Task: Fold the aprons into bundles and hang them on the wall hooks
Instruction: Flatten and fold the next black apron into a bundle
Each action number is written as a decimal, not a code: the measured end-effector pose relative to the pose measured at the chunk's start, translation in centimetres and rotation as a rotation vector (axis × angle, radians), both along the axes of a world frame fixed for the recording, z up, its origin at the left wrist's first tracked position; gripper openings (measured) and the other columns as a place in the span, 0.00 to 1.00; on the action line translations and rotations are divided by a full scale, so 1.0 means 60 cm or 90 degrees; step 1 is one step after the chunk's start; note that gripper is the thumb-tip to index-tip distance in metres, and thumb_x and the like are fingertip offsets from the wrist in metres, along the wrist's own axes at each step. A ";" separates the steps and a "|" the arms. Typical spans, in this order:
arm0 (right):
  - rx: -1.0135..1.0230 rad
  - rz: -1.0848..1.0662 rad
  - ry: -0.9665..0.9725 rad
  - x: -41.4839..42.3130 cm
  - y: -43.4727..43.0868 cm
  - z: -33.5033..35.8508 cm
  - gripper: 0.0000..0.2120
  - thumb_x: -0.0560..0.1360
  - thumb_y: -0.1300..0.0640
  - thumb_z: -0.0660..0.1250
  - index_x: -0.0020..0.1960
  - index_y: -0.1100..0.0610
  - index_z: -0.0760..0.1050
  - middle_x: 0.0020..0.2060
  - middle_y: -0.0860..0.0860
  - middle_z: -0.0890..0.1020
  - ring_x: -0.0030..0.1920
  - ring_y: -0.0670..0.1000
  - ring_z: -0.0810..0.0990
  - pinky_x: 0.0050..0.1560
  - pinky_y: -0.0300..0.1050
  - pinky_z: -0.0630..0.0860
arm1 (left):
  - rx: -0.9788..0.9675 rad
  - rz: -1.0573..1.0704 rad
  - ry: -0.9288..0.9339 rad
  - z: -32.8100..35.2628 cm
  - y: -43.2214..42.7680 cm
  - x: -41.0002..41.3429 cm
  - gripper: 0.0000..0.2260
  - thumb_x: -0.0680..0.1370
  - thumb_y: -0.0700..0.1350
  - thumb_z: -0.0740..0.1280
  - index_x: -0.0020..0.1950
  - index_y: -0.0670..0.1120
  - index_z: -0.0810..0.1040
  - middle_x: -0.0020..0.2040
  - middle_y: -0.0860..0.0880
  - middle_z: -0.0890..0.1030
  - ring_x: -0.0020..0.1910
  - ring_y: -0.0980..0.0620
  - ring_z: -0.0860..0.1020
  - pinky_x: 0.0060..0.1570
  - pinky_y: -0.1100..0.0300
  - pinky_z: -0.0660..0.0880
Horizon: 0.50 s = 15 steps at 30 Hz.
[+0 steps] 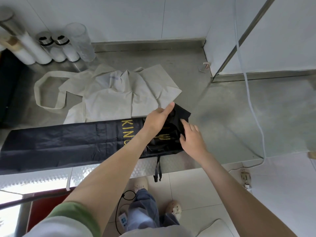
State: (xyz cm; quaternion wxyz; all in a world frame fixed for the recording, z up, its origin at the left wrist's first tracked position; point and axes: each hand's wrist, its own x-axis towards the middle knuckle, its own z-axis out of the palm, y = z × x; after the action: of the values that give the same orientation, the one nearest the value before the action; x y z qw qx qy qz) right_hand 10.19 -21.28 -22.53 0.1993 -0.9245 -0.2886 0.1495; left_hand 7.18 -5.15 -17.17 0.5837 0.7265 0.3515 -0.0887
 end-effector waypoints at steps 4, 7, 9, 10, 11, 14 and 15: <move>0.100 0.012 -0.070 -0.004 -0.011 -0.007 0.26 0.75 0.71 0.60 0.73 0.61 0.66 0.44 0.54 0.73 0.50 0.52 0.67 0.51 0.51 0.74 | 0.047 -0.095 0.061 0.005 0.004 0.019 0.26 0.75 0.66 0.63 0.46 0.42 0.79 0.45 0.47 0.80 0.48 0.47 0.78 0.47 0.57 0.71; 0.120 0.016 -0.091 -0.009 -0.024 -0.008 0.28 0.75 0.72 0.59 0.73 0.57 0.67 0.43 0.51 0.68 0.48 0.48 0.62 0.49 0.41 0.69 | 0.044 -0.124 0.082 -0.003 0.000 0.017 0.24 0.75 0.63 0.65 0.44 0.41 0.79 0.43 0.47 0.82 0.47 0.48 0.79 0.46 0.58 0.72; 0.123 0.018 -0.084 -0.014 -0.029 -0.008 0.28 0.76 0.71 0.59 0.73 0.55 0.66 0.49 0.52 0.71 0.53 0.48 0.63 0.53 0.39 0.67 | 0.030 -0.140 0.049 0.001 0.001 0.005 0.23 0.77 0.62 0.63 0.47 0.40 0.78 0.44 0.48 0.80 0.46 0.51 0.78 0.47 0.58 0.71; 0.122 0.011 -0.076 -0.016 -0.031 -0.009 0.27 0.77 0.70 0.59 0.74 0.54 0.66 0.54 0.54 0.72 0.57 0.49 0.63 0.56 0.39 0.66 | 0.004 -0.162 0.011 0.003 0.002 -0.004 0.23 0.77 0.62 0.63 0.49 0.41 0.78 0.45 0.49 0.80 0.46 0.52 0.77 0.49 0.58 0.71; 0.121 0.000 -0.068 -0.017 -0.032 -0.010 0.26 0.78 0.68 0.59 0.74 0.54 0.65 0.60 0.55 0.72 0.61 0.50 0.62 0.60 0.41 0.66 | -0.023 -0.198 -0.022 0.003 0.006 -0.014 0.22 0.77 0.62 0.63 0.53 0.43 0.77 0.48 0.50 0.80 0.49 0.54 0.77 0.53 0.58 0.71; 0.089 -0.021 -0.031 -0.012 -0.031 -0.010 0.29 0.77 0.66 0.61 0.76 0.54 0.60 0.71 0.54 0.65 0.69 0.51 0.58 0.72 0.49 0.61 | 0.152 -0.401 0.045 -0.007 0.018 -0.041 0.30 0.71 0.67 0.68 0.67 0.52 0.70 0.59 0.53 0.73 0.60 0.56 0.66 0.68 0.54 0.60; 0.071 -0.012 -0.012 -0.012 -0.028 -0.008 0.33 0.76 0.66 0.62 0.77 0.53 0.56 0.73 0.53 0.63 0.71 0.51 0.56 0.73 0.49 0.59 | 0.276 -0.472 0.081 -0.013 0.020 -0.050 0.34 0.69 0.68 0.68 0.68 0.51 0.68 0.60 0.52 0.70 0.62 0.55 0.63 0.69 0.52 0.55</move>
State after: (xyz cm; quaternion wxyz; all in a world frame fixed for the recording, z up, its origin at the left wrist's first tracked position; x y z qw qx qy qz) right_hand 9.48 -22.94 -23.00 0.2495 -0.9159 -0.2894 0.1226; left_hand 4.21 -3.94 -17.94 0.3237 0.9024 0.1124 -0.2612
